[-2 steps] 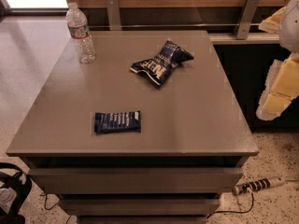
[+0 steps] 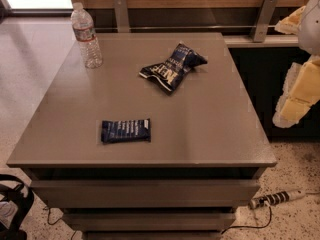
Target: Pick rxbar blueberry
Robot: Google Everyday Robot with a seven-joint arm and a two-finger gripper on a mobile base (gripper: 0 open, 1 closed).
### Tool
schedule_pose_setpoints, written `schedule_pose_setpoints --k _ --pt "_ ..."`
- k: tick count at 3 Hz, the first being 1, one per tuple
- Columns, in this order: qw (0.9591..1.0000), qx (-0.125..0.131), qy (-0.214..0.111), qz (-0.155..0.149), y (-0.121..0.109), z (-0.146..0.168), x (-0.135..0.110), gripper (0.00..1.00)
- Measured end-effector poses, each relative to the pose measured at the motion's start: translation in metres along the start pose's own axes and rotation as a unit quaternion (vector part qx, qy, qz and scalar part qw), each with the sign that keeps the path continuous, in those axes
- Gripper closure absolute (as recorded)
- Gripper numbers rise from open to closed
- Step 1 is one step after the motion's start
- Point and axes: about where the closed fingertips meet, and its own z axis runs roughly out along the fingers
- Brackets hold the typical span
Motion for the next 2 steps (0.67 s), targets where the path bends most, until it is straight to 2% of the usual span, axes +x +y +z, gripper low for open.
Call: schedule_pose_setpoints --k 1,2 --pt "0.9990 -0.016 -0.042 -0.003 -0.002 0.009 -0.008 0.00" --pt "0.9925 -0.042 -0.115 -0.006 -0.002 0.029 -0.033 0.00"
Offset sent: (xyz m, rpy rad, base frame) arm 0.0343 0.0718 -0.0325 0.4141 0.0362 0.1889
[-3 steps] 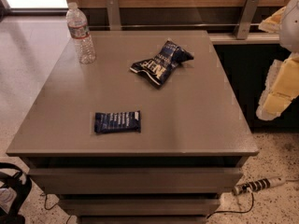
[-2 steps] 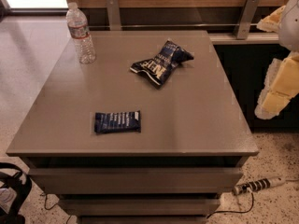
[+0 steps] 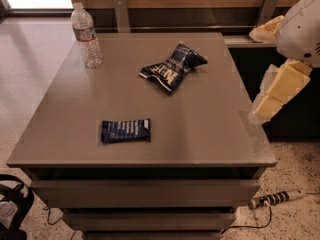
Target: Pick rxbar blueberry
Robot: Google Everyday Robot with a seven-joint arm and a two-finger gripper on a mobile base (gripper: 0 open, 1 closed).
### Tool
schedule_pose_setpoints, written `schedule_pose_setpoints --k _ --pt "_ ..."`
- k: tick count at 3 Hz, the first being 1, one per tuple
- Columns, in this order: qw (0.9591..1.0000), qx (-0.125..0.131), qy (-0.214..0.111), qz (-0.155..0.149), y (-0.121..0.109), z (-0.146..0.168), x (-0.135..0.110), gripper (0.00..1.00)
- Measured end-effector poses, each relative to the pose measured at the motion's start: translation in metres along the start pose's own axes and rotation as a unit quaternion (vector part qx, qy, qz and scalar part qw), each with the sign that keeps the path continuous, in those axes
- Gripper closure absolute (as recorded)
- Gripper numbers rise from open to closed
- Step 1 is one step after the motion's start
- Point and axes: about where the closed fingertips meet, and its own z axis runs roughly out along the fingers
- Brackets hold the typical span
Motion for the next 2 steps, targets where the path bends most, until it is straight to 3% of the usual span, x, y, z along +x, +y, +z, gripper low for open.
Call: schedule_pose_setpoints --k 2 --pt "0.9932 -0.017 -0.114 0.011 0.013 0.047 -0.040 0.00"
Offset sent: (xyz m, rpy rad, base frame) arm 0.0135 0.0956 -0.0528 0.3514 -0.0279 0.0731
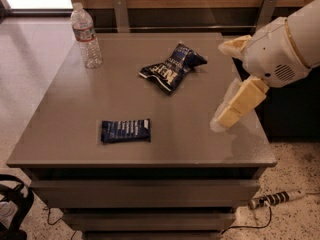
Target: Pick rxbar blueberry
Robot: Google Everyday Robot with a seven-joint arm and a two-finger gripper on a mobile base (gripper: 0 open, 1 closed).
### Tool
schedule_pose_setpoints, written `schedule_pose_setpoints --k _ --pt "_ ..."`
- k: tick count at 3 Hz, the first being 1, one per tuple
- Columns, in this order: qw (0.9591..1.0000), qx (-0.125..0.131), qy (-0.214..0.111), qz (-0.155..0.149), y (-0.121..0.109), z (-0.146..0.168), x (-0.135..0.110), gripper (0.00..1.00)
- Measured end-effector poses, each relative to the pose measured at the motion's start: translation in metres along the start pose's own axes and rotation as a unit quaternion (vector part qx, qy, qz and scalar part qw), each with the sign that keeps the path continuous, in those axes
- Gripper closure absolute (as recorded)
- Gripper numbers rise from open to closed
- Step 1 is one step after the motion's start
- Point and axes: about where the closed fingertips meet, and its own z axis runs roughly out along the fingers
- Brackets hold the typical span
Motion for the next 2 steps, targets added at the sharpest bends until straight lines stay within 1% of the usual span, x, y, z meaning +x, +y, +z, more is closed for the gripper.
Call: schedule_pose_setpoints --k 1,2 --pt "0.9990 0.006 -0.044 0.001 0.007 0.034 -0.008 0.00" --pt "0.9963 0.014 -0.085 0.002 0.007 0.066 -0.010 0.00"
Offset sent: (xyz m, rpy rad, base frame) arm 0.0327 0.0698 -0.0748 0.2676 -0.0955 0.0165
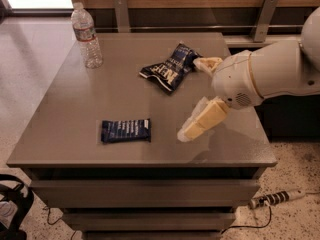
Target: Pick rxbar blueberry
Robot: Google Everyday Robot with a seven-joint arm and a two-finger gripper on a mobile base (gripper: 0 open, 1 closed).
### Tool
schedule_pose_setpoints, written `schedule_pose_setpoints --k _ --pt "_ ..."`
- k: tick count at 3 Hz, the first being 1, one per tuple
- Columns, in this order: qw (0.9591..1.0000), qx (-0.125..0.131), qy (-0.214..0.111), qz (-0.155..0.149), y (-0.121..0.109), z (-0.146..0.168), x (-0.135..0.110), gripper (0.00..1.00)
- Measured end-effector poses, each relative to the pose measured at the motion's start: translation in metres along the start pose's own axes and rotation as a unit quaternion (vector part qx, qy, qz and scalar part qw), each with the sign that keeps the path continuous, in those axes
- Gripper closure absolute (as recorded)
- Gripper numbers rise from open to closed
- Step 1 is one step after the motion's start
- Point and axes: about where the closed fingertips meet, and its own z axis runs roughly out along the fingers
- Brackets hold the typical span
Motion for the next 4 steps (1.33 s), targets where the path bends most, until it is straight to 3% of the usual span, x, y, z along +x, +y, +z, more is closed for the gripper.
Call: schedule_pose_setpoints --k 1,4 --pt "0.9993 -0.004 -0.037 0.004 -0.008 0.029 0.006 0.00" --pt "0.9939 -0.076 -0.079 -0.010 0.006 0.079 0.004 0.00"
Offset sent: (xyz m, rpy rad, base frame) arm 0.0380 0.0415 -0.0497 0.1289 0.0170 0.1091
